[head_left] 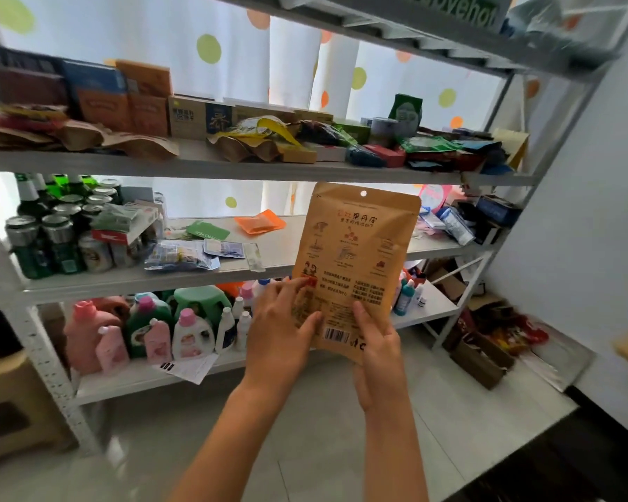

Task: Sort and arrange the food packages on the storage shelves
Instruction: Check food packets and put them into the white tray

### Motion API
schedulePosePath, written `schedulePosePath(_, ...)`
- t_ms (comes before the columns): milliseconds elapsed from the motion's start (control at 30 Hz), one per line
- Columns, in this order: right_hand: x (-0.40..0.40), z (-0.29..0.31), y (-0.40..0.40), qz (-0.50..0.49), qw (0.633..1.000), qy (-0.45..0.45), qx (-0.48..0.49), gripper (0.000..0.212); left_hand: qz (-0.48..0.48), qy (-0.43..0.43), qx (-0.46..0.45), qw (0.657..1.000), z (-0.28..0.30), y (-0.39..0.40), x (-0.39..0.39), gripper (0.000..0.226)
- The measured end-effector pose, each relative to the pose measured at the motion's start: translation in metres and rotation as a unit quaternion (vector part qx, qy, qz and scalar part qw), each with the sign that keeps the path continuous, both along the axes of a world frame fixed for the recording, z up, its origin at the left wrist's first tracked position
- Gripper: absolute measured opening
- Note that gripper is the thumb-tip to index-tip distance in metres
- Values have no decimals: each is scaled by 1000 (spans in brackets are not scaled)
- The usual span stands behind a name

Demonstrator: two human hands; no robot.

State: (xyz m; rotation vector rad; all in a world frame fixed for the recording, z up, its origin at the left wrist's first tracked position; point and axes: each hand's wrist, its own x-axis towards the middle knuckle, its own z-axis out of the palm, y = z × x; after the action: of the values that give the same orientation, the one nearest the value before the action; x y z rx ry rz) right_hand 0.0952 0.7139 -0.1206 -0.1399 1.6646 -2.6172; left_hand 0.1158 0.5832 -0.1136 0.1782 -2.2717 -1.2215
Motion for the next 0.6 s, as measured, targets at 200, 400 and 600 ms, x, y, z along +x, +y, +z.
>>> schedulePosePath(200,6,5,5,45,999,12,-22,51,-53,-28,35,998,9,17,5,55)
schedulePosePath(400,14,6,3,125,990,35,-51,72,-157,-40,154,975,18,13,22,62)
schedulePosePath(600,21,6,-6,90,991,79,66,44,-227,-80,285,928,14,1,29,73)
